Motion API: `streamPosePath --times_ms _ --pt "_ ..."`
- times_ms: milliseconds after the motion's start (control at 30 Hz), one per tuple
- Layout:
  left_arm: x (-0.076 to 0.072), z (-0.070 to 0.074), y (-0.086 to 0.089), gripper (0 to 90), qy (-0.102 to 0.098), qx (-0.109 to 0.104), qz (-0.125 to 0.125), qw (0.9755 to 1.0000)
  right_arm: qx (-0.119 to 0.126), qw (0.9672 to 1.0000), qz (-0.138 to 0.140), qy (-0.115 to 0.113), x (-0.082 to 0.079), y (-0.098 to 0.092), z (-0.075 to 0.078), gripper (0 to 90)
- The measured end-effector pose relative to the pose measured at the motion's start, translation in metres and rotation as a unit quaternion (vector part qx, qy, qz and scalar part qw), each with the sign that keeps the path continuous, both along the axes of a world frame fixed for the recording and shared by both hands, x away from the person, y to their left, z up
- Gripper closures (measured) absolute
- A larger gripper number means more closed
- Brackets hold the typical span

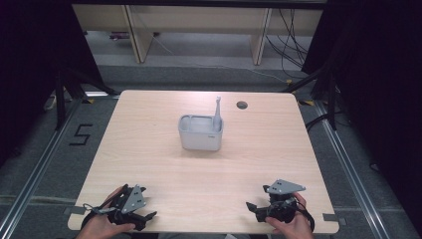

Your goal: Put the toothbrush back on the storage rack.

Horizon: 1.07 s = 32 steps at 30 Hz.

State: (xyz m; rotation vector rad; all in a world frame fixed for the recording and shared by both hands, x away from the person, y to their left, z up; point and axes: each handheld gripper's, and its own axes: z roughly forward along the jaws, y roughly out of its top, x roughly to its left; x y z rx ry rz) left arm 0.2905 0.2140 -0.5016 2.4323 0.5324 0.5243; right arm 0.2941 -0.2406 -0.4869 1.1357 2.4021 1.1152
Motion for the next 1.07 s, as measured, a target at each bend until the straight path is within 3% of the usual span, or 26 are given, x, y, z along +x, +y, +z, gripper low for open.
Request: streamPosePath --times_ms 100,233,267,300,333,600,633,733,1067 --pt "0.0 0.0 0.0 16.4 0.0 0.0 0.001 1.0 -0.003 1.0 0.003 0.008 -0.002 0.0 0.0 15.9" --pt "0.0 0.0 0.0 16.4 0.0 0.0 0.001 1.0 -0.012 0.9999 0.006 -0.004 -0.003 -0.001 -0.002 15.9" --pt "0.0 0.0 0.0 16.4 0.0 0.0 0.0 1.0 -0.004 0.9999 0.001 0.011 -0.005 0.0 -0.002 15.9" --pt "0.0 0.0 0.0 16.4 0.0 0.0 0.0 1.0 -0.007 0.9999 0.014 0.004 -0.003 -0.001 -0.002 15.8" --pt "0.0 0.0 0.0 16.4 0.0 0.0 0.0 1.0 -0.008 0.9999 0.008 -0.003 -0.005 -0.001 -0.003 15.9" --pt "0.0 0.0 0.0 16.4 0.0 0.0 0.0 1.0 -0.012 0.9999 0.007 0.009 -0.009 0.0 -0.003 15.9" --pt "0.0 0.0 0.0 16.4 -0.001 0.0 0.0 1.0 -0.013 0.9998 0.014 -0.001 -0.007 -0.001 -0.004 15.9" --pt "0.0 0.0 0.0 16.4 -0.001 0.0 0.0 1.0 -0.01 0.9999 0.007 0.011 -0.009 0.0 -0.004 15.9" --pt "0.0 0.0 0.0 16.4 0.0 0.001 0.0 1.0 -0.012 0.9999 0.01 -0.004 -0.009 -0.001 -0.003 15.9"
